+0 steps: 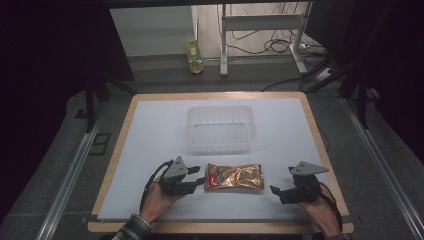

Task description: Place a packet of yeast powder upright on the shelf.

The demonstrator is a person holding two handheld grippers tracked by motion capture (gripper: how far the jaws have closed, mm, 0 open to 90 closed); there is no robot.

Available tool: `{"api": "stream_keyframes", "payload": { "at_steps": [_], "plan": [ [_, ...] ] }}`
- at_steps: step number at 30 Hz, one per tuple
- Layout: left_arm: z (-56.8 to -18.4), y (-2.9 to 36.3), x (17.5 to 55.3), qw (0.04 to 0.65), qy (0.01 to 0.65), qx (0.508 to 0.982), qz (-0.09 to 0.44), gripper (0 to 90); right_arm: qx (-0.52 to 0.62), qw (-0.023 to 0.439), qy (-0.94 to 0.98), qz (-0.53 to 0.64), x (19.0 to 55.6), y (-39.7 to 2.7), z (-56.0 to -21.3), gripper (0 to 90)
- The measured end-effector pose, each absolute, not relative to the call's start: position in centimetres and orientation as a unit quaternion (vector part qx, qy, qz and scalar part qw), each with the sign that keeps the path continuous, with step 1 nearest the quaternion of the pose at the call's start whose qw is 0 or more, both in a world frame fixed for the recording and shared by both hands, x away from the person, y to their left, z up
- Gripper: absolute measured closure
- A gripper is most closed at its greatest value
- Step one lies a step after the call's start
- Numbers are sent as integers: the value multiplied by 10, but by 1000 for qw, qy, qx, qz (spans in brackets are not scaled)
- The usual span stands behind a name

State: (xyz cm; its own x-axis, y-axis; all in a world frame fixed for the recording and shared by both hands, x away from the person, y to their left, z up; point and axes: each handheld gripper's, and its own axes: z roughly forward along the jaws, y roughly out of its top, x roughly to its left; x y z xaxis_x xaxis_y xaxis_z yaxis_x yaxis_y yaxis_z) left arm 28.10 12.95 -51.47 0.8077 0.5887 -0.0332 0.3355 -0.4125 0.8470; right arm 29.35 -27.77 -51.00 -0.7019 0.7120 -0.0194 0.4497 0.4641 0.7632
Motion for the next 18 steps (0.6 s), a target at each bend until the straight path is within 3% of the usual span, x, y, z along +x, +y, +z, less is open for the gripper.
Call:
{"api": "stream_keyframes", "payload": {
  "at_steps": [10,18],
  "plan": [
    [-514,119,288,465,268,832,137,855,348,168,842,376,294,-276,-512,14],
    [-519,101,297,461,249,840,139,894,357,159,840,376,295,-277,-512,14]
  ]
}}
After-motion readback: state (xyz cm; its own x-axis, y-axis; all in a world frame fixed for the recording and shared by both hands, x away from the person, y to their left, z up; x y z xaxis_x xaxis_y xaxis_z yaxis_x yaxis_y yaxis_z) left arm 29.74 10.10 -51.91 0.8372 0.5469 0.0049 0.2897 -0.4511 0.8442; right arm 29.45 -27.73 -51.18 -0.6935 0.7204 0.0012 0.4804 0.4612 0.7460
